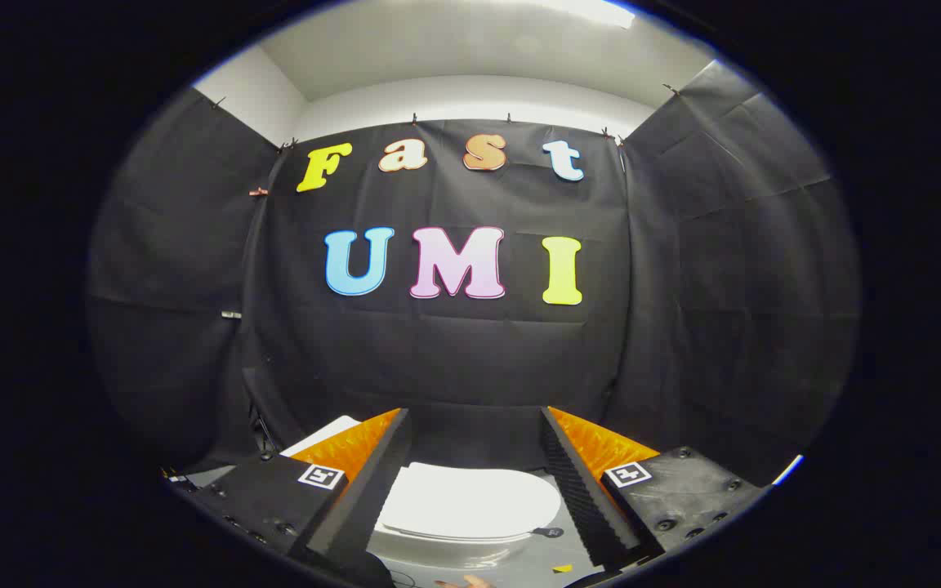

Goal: Open the toilet lid.

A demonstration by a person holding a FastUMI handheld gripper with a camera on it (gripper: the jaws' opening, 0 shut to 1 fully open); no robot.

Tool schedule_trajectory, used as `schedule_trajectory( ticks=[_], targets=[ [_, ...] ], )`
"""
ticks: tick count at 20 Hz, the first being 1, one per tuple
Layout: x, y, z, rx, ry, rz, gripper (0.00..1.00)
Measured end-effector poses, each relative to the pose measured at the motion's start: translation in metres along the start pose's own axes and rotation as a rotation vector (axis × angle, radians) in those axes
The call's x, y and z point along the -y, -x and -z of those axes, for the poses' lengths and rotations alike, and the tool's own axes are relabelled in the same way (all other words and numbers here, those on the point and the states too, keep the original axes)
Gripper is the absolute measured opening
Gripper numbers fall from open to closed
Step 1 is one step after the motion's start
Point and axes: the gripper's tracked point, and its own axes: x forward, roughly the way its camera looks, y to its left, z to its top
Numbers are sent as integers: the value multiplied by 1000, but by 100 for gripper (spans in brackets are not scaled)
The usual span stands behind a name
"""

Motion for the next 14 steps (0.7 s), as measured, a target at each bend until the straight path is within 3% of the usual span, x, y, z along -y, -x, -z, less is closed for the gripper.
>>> schedule_trajectory(
  ticks=[14],
  targets=[
    [-3,5,-2,-10,16,4,98]
  ],
)
